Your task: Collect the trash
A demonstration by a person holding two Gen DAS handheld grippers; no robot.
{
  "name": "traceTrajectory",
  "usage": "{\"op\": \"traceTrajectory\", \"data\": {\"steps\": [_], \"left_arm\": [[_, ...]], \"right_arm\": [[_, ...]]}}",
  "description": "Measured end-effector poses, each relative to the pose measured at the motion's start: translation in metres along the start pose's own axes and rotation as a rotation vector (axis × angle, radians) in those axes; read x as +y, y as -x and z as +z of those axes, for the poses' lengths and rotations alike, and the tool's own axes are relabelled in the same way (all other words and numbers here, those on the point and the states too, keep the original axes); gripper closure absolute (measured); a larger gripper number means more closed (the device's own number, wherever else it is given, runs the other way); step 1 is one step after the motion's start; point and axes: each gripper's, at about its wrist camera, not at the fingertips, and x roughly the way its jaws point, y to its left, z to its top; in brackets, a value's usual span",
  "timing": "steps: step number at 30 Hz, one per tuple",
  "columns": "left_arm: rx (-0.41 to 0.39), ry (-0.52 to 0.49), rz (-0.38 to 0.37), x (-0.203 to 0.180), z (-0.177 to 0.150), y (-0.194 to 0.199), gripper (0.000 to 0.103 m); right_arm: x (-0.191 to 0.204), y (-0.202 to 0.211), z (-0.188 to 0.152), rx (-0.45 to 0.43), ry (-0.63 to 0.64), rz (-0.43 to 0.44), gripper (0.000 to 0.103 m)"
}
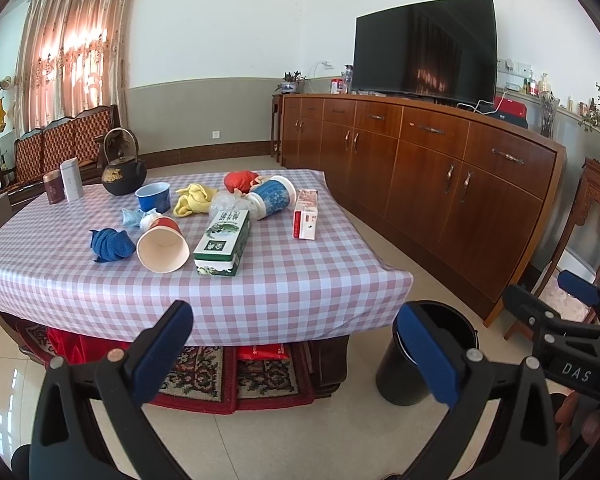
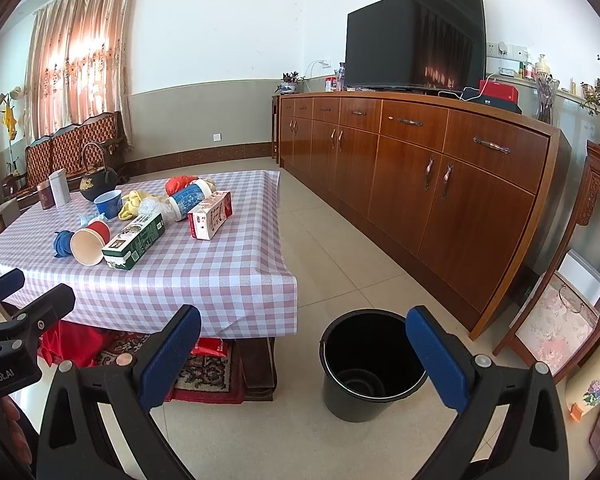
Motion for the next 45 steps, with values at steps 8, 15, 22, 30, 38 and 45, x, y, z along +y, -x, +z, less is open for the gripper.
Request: {"op": "traceTrajectory", "data": {"steps": [8, 15, 22, 30, 38, 45], "left_arm": [[0.003, 0.002, 0.000, 0.0004, -0.0002, 0.0003, 0.000], [0.002, 0.005, 0.001, -0.0009, -0.0018, 0.0016, 0.000], [0.003, 0.004, -0.002, -0.0049, -0.0031, 0.0025, 0.000], [0.003, 0.005, -0.004, -0.0012, -0.0019, 0.0025, 0.000], [-0.001, 0.005, -0.001, -0.0028, -0.0024, 0.0018, 0.000], [0.000, 0.008, -0.001, -0.0008, -0.0024, 0.0021, 0.000]], "right_arm": [[0.0000, 0.0008, 0.0006, -0.001, 0.001, 0.000, 0.000], [0.0003, 0.0025, 0.0006, -0.005, -0.001, -0.002, 0.000], [0.0000, 0.0031, 0.0007, -0.005, -0.004, -0.001, 0.000], [0.0000, 0.0042, 0.0004, -0.005, -0.003, -0.003, 0.000], [-0.0012, 0.0042, 0.0006, -0.002, -0.003, -0.005, 0.000], [-0.0016, 0.0039, -0.0002, -0.001, -0.004, -0.007, 0.000]]}}
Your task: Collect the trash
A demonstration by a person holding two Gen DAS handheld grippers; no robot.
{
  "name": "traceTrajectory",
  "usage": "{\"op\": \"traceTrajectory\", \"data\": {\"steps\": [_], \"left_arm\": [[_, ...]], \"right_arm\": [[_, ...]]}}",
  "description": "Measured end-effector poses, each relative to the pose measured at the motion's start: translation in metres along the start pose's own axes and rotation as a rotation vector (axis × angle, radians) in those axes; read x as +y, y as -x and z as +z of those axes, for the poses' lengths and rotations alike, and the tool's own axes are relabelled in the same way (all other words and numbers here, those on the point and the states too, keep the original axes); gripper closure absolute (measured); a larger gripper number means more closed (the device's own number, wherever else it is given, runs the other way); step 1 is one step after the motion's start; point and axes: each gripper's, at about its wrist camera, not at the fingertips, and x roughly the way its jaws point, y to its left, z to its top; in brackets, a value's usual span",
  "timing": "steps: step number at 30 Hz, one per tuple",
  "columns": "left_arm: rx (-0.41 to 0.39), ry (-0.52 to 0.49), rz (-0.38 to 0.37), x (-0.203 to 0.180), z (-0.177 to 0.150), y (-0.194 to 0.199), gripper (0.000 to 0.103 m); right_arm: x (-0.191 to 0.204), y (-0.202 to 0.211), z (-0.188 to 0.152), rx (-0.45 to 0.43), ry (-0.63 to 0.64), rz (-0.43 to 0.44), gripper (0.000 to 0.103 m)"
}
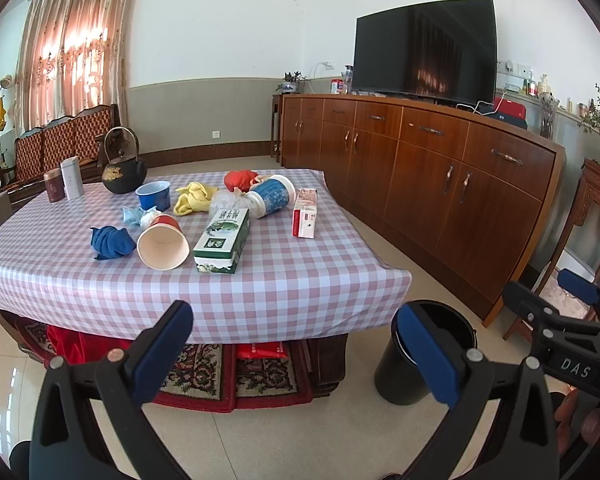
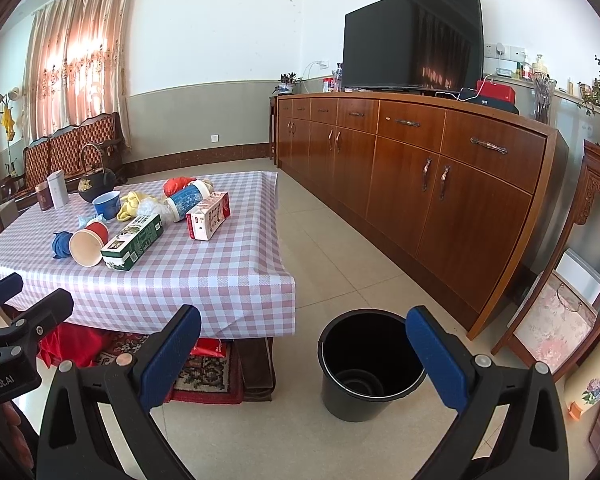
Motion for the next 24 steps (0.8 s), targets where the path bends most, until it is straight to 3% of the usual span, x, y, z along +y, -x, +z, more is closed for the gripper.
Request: {"op": "traceTrajectory", "data": {"steps": [18, 24], "left_arm": [[0.005, 0.004, 0.000, 0.001, -0.003, -0.001, 0.000], [0.007, 0.043, 0.040, 0.024, 0.006, -0.010, 0.000]], "right_arm": [[-0.003, -0.001, -0.001, 0.010, -0.009, 0.023, 0.000], [0.001, -0.012, 0.004, 0.008, 0.011, 0.064, 0.000]]}}
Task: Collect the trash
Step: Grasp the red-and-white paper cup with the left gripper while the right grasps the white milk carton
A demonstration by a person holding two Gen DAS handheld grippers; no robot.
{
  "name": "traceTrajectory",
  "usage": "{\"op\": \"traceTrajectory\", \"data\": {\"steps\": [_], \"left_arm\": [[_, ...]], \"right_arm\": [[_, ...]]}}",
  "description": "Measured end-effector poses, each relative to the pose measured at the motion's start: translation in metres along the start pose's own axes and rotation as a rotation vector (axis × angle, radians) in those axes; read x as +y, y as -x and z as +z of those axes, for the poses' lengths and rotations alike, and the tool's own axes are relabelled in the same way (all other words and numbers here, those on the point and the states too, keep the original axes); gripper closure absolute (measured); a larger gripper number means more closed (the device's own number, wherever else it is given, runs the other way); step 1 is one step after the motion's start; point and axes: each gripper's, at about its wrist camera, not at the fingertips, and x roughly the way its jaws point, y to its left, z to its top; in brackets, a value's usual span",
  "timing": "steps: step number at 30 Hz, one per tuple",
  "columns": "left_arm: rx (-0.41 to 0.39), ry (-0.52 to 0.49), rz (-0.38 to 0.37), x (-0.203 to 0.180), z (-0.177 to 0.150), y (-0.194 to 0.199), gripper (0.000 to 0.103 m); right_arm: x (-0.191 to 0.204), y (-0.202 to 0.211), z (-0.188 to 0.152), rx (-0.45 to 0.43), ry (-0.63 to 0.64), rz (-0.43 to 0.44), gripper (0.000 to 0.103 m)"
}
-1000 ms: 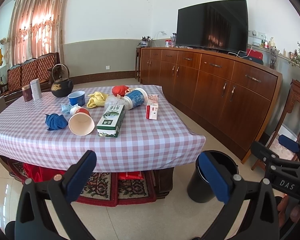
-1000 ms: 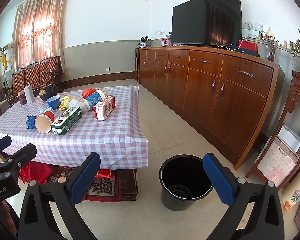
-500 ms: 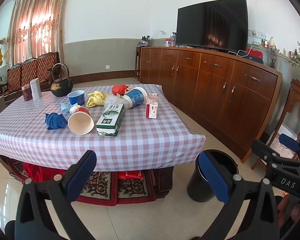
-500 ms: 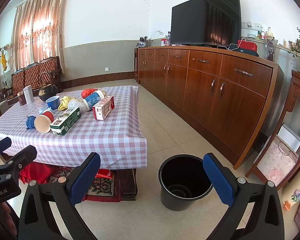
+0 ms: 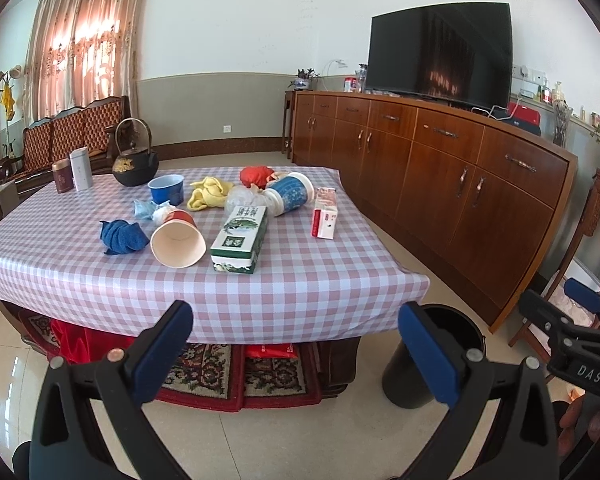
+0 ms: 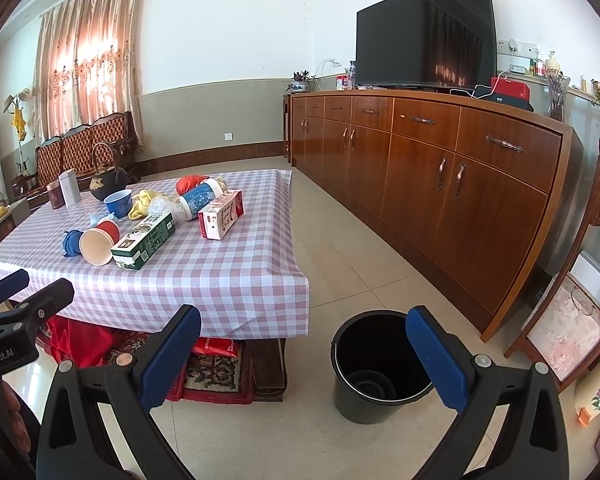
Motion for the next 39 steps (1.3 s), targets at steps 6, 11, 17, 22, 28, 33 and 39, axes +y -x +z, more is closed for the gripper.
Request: {"op": "traceTrajectory", "data": {"steps": [6, 11, 17, 22, 28, 33, 39], "left_arm": [[0.044, 0.063, 0.040, 0.035, 0.011, -0.028, 0.000], [0.051, 0.095, 0.096, 0.058, 0.015, -0.047, 0.000], [0.047, 0.169, 0.127, 0.085, 0.024, -0.076, 0.001], [0.060, 0.180, 0.169, 0.100, 0.035, -0.110, 0.007], [0.078, 0.200, 0.196, 0.118, 0.051, -0.154, 0.007], [0.098, 0.209, 0.226, 0.129, 0.055, -0.182, 0.010], [0.134, 0.217, 0.194, 0.134, 0.050, -0.201, 0.019]], "right_arm": [[0.015, -0.028, 0.015, 0.009, 0.032, 0.049, 0.000], [0.035, -0.057, 0.025, 0.031, 0.058, 0.091, 0.008], [0.059, -0.104, 0.042, 0.071, 0.067, 0.129, 0.024], [0.078, -0.150, 0.056, 0.103, 0.058, 0.152, 0.030], [0.107, -0.209, 0.073, 0.134, 0.087, 0.161, 0.035], [0.124, -0.247, 0.080, 0.158, 0.086, 0.175, 0.036], [0.139, -0.287, 0.086, 0.199, 0.088, 0.173, 0.040]]}}
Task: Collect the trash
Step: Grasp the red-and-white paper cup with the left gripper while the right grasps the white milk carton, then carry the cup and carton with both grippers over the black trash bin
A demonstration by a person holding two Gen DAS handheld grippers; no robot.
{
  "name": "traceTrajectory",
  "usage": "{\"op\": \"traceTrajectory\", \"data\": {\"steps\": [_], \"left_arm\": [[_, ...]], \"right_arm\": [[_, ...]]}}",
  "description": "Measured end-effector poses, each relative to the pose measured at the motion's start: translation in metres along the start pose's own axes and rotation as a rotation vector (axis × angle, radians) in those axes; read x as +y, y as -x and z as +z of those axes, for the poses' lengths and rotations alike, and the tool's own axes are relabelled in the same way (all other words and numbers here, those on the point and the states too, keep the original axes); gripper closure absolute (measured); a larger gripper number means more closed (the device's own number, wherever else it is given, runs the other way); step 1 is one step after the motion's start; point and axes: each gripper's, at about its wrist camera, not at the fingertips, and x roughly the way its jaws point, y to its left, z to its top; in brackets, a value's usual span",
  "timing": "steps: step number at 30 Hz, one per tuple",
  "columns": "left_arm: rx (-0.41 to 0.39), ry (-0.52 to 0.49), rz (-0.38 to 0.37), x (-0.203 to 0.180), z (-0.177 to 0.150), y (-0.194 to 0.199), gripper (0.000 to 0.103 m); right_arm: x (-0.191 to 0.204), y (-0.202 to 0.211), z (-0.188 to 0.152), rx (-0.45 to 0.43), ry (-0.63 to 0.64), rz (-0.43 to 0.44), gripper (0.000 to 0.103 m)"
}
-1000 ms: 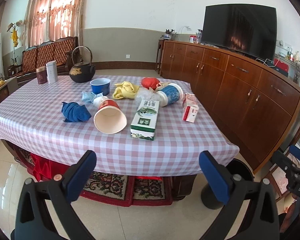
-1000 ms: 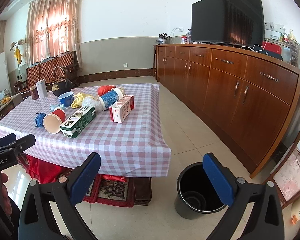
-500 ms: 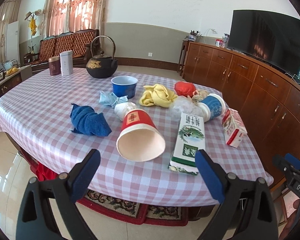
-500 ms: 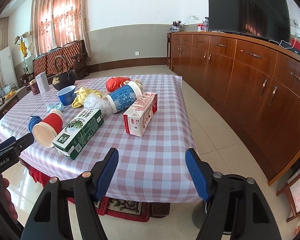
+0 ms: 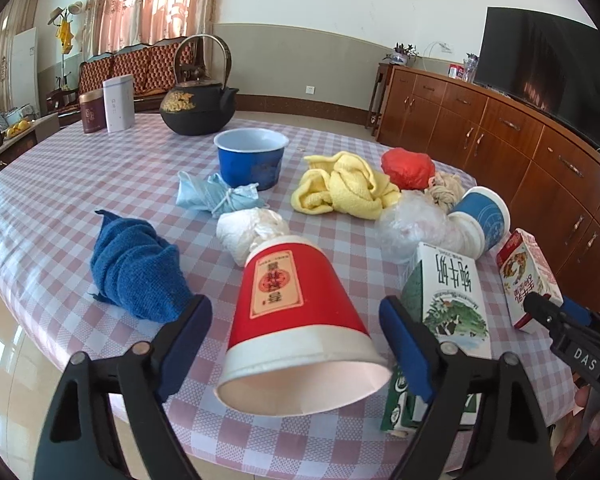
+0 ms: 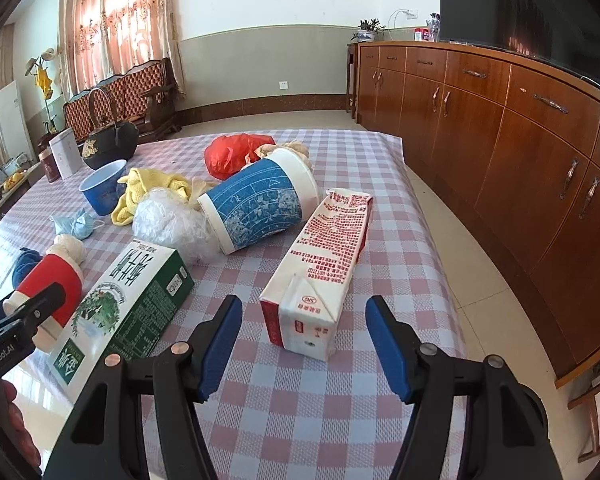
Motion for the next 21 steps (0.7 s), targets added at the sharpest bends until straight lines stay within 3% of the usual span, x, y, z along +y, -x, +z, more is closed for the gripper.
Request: {"op": "traceTrajectory", "data": {"steps": [4, 6, 12, 21], "left_arm": [[0.010, -0.002, -0.014, 0.003, -0.007, -0.003, 0.021], [0.013, -0.006, -0.030, 0.004, -0.009, -0.002, 0.030], [-0.003, -0.023, -0.079, 0.003, -0.007, 0.000, 0.044], [-0.064, -0.039, -0.099, -0.001, 0.000, 0.022, 0.047]], "right_arm": [[-0.006, -0.011, 0.003, 0.021, -0.035, 0.005, 0.050], [-0.009, -0.012, 0.002, 0.027, -0.034, 0.007, 0.061], [-0.011, -0.007, -0.001, 0.003, -0.030, 0.025, 0.065], [-0.019, 0.026, -0.002, -0.080, -0.031, 0.035, 0.065]]}}
